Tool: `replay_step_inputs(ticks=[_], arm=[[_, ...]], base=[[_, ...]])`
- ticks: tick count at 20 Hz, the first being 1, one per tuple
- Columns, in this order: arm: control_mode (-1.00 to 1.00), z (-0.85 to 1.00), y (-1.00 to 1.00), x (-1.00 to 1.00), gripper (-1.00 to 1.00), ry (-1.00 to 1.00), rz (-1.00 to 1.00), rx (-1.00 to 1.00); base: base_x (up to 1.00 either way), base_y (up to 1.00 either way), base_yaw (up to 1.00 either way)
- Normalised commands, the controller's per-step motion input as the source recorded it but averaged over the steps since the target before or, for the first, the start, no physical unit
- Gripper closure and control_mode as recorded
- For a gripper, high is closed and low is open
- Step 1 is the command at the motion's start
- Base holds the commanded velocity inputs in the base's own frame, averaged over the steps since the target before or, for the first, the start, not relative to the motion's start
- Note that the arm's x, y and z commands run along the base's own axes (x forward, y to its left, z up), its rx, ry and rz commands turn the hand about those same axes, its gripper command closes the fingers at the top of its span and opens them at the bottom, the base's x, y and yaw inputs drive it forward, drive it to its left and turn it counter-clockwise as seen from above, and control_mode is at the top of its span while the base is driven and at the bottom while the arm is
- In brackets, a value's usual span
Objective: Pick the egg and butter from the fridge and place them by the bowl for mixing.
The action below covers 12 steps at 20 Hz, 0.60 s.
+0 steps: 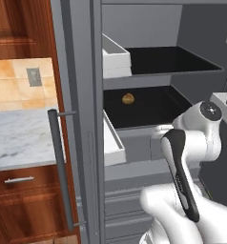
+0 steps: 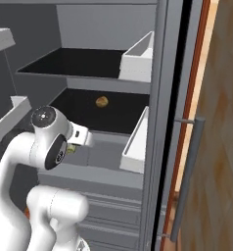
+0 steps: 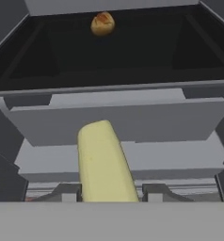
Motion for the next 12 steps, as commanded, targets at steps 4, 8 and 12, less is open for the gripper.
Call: replay_step_inputs(ticks=[4,8,12], arm=[[1.0,0.0,0.0,0.0,1.0,0.0,0.0,0.0],[1.0,0.0,0.0,0.0,1.0,0.0,0.0,0.0],[1.0,0.0,0.0,0.0,1.0,0.0,0.0,0.0]], base=[[-0.79,0.0,0.04],[-0.91,0.0,0.05],[-0.91,0.0,0.06]])
